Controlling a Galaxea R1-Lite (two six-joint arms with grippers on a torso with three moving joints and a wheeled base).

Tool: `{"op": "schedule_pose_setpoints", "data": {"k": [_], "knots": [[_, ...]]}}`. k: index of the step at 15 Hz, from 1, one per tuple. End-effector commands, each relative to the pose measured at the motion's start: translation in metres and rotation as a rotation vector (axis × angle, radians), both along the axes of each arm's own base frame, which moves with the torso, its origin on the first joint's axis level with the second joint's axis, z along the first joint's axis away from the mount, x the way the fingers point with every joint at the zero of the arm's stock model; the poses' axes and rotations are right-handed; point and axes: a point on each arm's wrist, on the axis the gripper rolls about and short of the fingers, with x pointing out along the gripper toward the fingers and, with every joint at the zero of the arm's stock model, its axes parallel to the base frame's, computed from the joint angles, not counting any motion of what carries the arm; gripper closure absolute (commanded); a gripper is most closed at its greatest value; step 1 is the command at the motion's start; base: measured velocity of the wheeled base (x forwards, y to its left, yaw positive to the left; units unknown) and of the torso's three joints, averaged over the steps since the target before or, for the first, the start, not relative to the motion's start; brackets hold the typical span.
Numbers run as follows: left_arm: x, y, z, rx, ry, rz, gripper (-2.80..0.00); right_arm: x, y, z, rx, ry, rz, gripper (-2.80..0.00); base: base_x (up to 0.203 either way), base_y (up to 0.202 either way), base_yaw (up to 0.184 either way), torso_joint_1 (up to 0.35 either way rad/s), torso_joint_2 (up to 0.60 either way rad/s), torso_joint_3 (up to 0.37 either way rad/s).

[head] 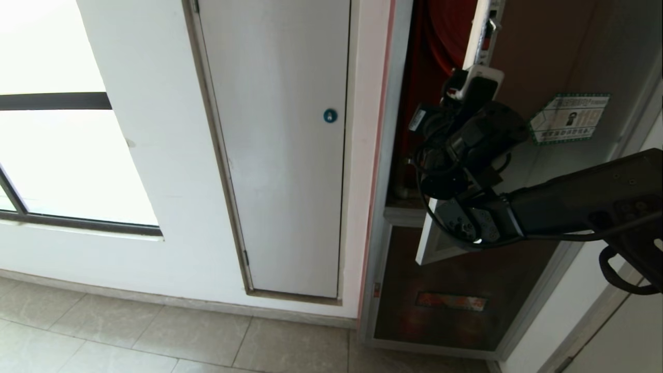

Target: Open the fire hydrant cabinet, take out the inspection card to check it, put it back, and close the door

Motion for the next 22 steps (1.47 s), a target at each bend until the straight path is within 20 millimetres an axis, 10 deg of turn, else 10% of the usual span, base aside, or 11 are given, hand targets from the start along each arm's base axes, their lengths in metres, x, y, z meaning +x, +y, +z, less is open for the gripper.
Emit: {"op": "schedule_pose_setpoints", "data": {"k": [1, 22], "knots": [[0.000, 0.000, 0.000, 0.000, 0.000, 0.000, 0.00, 0.001, 0.000, -0.001, 0.003, -0.003, -0.006, 0.00, 0.000, 0.000, 0.000, 0.000, 0.00, 0.000], [0.000, 0.000, 0.000, 0.000, 0.001, 0.000, 0.00, -0.039, -0.023, 0.011, 0.028, 0.010, -0.031, 0.00, 0.000, 0.000, 0.000, 0.000, 0.00, 0.000]]}}
